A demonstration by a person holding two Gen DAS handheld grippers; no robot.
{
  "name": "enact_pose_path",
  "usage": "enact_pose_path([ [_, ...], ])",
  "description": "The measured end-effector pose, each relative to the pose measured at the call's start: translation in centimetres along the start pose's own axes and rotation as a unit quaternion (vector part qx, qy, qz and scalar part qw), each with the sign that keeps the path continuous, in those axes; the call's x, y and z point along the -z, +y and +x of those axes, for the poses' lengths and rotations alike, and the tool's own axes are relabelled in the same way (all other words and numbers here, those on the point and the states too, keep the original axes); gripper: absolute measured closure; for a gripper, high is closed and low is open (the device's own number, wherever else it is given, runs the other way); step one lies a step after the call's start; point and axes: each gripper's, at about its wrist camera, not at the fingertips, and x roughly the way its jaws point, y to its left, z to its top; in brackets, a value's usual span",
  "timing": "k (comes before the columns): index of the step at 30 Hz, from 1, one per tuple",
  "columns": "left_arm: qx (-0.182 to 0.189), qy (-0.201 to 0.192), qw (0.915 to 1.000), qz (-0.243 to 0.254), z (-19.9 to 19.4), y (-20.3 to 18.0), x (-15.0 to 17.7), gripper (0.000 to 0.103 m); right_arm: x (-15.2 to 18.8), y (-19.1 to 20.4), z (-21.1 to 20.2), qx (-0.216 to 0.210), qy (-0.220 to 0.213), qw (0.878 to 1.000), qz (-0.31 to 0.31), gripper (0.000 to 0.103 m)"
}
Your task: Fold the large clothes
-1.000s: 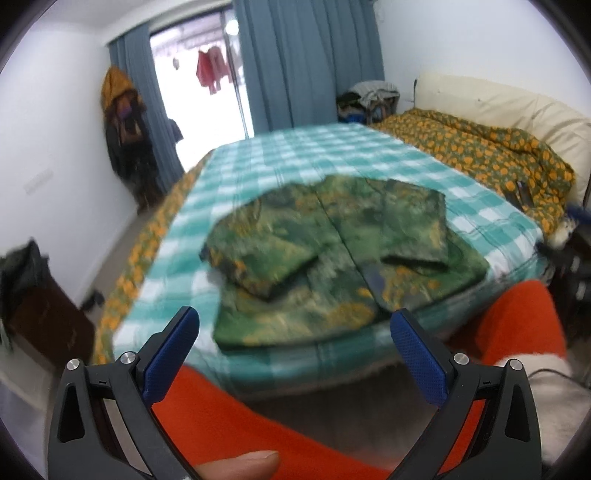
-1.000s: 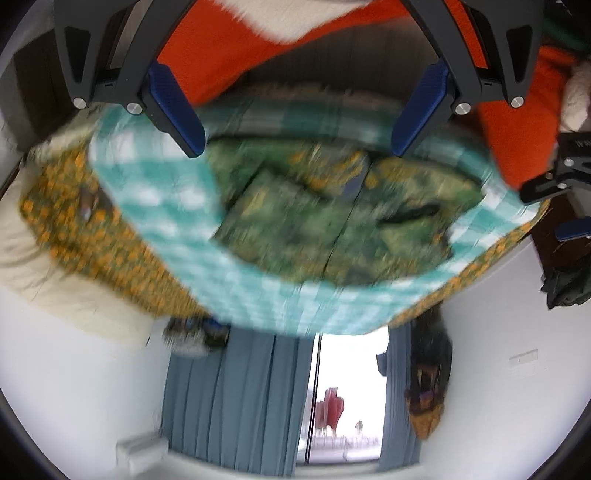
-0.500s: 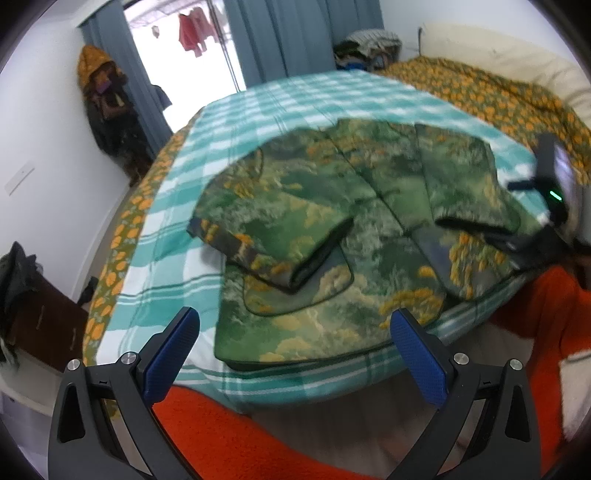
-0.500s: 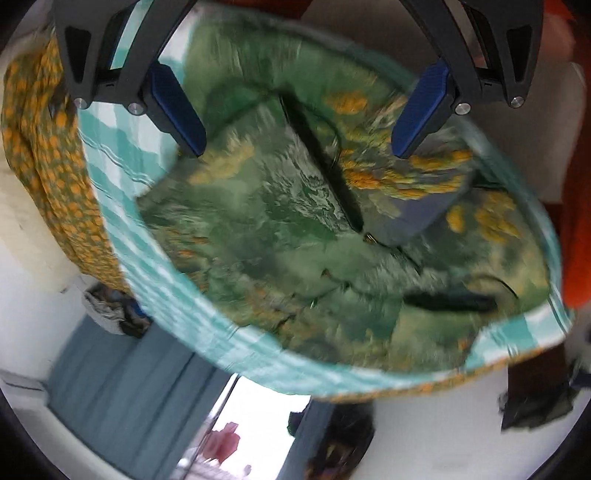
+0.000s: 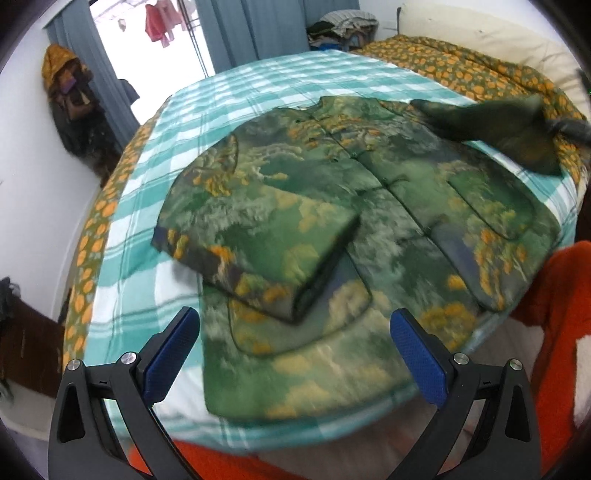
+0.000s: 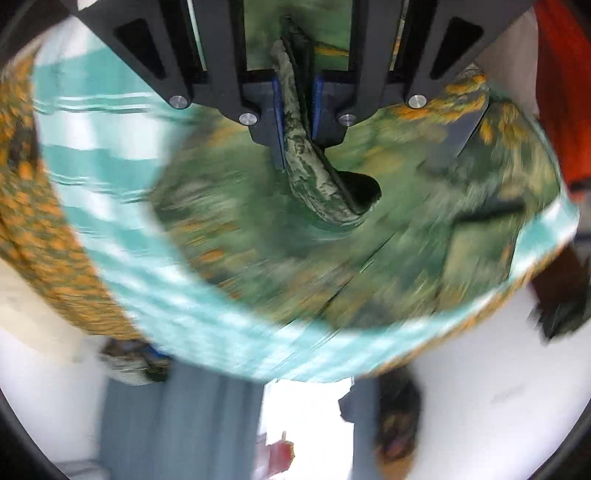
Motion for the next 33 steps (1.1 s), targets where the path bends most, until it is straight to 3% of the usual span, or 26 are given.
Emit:
enact_pose_path([
  [3, 0.002, -0.011, 0.9998, 0.019, 1.5, 0.4, -1.7, 0.0, -1.4, -7.7, -2.7, 0.097, -0.021, 0.994, 0.033, 0.091],
  [6, -0.002, -0.021, 0.9985, 0.051, 2.9, -0.1, -2.7, 0.0, -1.4, -14.3, -3.1, 0.191, -0.013, 0.979, 0.066, 0.087],
  [8, -0.001, -0.013, 0.9972, 0.074, 4.4, -0.4, -3.1, 0.0, -0.6, -17.9, -2.7, 0.263, 0.006, 0.961, 0.08, 0.061],
  [9, 0.004, -0.006, 0.9966, 0.082, 5.0, -0.5, -3.1, 0.0, 0.0, -19.0, -2.6, 0.29, 0.015, 0.953, 0.088, 0.057],
  [11, 0.023, 0.016, 0.9949, 0.097, 6.5, -0.7, -2.9, 0.0, 1.0, -19.5, -2.6, 0.3, 0.025, 0.947, 0.115, 0.057],
  [13, 0.047, 0.041, 0.9913, 0.116, 8.1, -1.0, -2.5, 0.0, 2.6, -17.8, -3.8, 0.263, 0.022, 0.954, 0.145, 0.057],
  [15, 0.048, 0.051, 0.9887, 0.132, 9.3, -1.3, -2.0, 0.0, 4.0, -14.4, -5.0, 0.222, 0.009, 0.963, 0.155, 0.057],
  [19, 0.033, 0.065, 0.9863, 0.148, 12.0, -1.6, -2.0, 0.0, 5.8, -5.3, -5.7, 0.102, -0.009, 0.981, 0.167, 0.056],
  [21, 0.046, 0.067, 0.9881, 0.131, 12.8, -1.1, -2.2, 0.004, 6.4, -0.1, -6.2, 0.055, -0.016, 0.986, 0.156, 0.056],
  [22, 0.066, 0.071, 0.9888, 0.113, 13.0, -0.4, -2.3, 0.011, 6.6, 2.3, -6.3, 0.038, -0.02, 0.988, 0.146, 0.056],
  [24, 0.112, 0.084, 0.9873, 0.075, 13.5, 1.1, -2.5, 0.06, 6.9, 6.2, -6.9, 0.019, -0.031, 0.991, 0.125, 0.056],
  [26, 0.134, 0.085, 0.9863, 0.043, 13.3, 2.5, -2.8, 0.093, 6.9, 8.8, -7.1, -0.006, -0.04, 0.993, 0.111, 0.056],
  [30, 0.123, 0.04, 0.9913, -0.024, 10.2, 6.2, -3.6, 0.094, 6.6, 11.7, -7.0, -0.035, -0.037, 0.995, 0.081, 0.056],
  [33, 0.1, -0.009, 0.9903, -0.096, 6.6, 11.5, -4.1, 0.094, 6.6, 12.1, -6.6, -0.028, -0.035, 0.997, 0.061, 0.056],
])
